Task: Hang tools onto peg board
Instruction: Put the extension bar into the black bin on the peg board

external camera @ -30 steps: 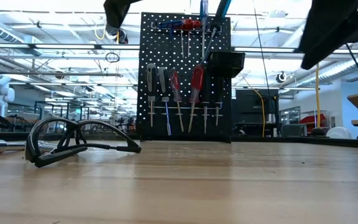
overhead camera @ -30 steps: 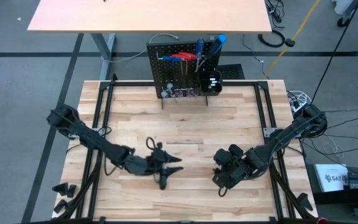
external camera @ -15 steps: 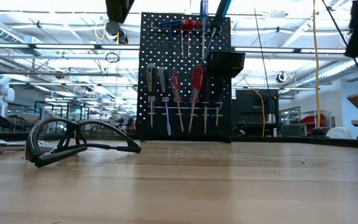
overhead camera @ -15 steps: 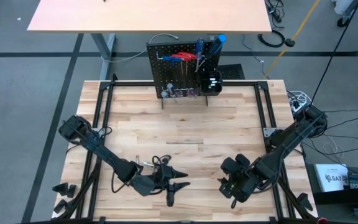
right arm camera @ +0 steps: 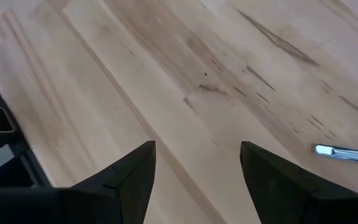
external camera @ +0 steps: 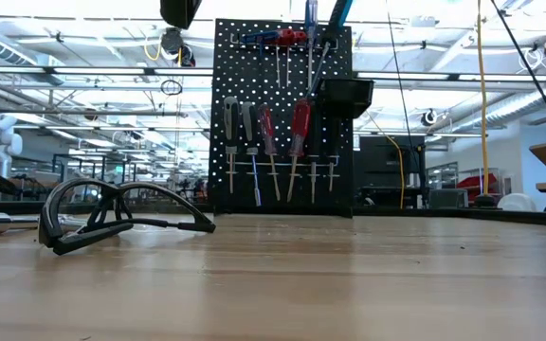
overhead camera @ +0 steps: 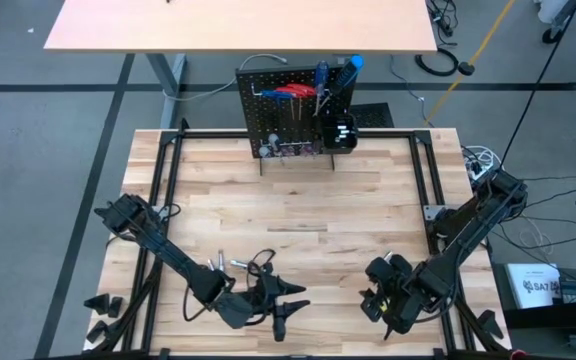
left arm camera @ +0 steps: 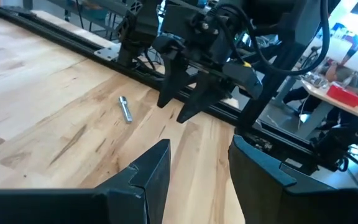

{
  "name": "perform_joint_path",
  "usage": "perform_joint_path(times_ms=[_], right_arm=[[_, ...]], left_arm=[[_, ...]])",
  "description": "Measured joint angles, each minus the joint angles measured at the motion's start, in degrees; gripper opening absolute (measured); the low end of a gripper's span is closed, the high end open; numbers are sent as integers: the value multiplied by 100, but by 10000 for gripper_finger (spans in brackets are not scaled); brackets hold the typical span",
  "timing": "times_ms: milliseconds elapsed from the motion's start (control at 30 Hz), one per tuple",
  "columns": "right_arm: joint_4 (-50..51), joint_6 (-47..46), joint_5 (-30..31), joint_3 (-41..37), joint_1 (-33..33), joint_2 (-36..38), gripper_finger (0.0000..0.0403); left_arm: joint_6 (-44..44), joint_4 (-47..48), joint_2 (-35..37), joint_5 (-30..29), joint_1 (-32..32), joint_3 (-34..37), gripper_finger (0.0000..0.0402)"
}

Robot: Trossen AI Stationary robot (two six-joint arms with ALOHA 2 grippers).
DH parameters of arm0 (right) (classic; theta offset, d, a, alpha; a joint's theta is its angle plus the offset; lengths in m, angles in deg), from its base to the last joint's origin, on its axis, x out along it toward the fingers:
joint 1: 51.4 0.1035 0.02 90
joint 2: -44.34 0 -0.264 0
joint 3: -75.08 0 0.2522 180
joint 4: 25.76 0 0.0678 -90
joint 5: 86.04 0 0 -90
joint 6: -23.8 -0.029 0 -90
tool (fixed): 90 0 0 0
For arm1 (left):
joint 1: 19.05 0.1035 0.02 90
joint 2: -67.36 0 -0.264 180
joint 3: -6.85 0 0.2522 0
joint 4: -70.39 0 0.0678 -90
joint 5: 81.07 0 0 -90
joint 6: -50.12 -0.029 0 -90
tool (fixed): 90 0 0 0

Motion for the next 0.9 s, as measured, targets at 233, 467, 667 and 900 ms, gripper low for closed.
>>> perform_joint_path(times_ms=[233,467,667,900], right_arm=[[-282,-17,1,-261,23,0,224],[-336,-533,274,-421,16,-2,224],[-421,11,434,-421,7,-2,224],[-550,78,460,-423,1,-2,224]], left_arm=[[65,18,-10,-7,2,0,164],[28,70,-10,-9,40,0,164],[26,65,-10,-11,79,0,164],[-278,170,-10,-11,51,0,164]])
